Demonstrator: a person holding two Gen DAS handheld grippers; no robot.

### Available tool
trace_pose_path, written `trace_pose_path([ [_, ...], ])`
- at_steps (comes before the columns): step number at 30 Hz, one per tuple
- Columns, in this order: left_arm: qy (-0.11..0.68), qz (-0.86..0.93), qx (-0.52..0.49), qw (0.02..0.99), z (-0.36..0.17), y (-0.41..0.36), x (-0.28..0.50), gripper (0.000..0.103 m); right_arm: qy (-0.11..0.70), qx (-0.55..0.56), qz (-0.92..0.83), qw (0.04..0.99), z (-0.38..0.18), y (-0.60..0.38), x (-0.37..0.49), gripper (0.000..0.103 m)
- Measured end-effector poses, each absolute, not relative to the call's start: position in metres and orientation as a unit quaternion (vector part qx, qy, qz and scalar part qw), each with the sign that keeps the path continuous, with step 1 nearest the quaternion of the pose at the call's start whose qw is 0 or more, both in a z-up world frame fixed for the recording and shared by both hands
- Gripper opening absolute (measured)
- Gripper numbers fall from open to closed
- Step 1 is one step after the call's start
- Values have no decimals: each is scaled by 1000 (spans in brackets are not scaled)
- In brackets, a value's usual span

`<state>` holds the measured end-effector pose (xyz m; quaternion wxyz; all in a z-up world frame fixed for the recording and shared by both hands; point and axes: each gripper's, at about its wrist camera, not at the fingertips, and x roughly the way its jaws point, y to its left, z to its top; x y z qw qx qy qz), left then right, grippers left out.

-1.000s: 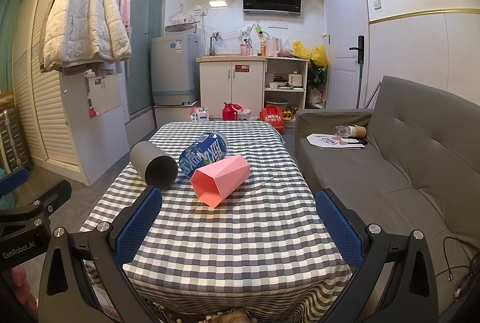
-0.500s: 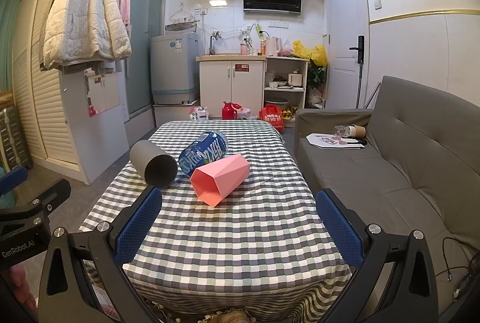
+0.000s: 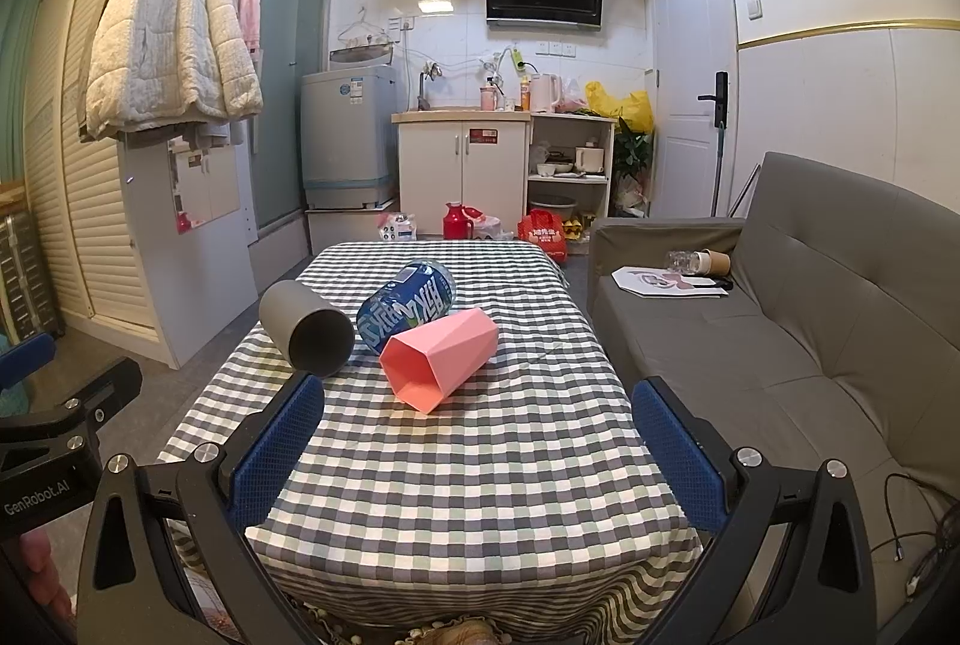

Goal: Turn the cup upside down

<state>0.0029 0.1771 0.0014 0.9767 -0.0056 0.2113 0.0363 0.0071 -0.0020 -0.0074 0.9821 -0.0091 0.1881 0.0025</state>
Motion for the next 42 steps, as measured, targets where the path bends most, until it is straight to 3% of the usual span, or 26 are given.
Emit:
trace_pose_path([
  [27,217,36,-15,975,-2,178,8,103,199,-41,3,979,-14,16,17,103],
  [34,277,23,-26,960,1,185,46,103,265,-3,19,964,3,11,50,103],
  [42,401,28,4,916,-17,189,122,103,368,-2,-9,930,12,10,123,103],
])
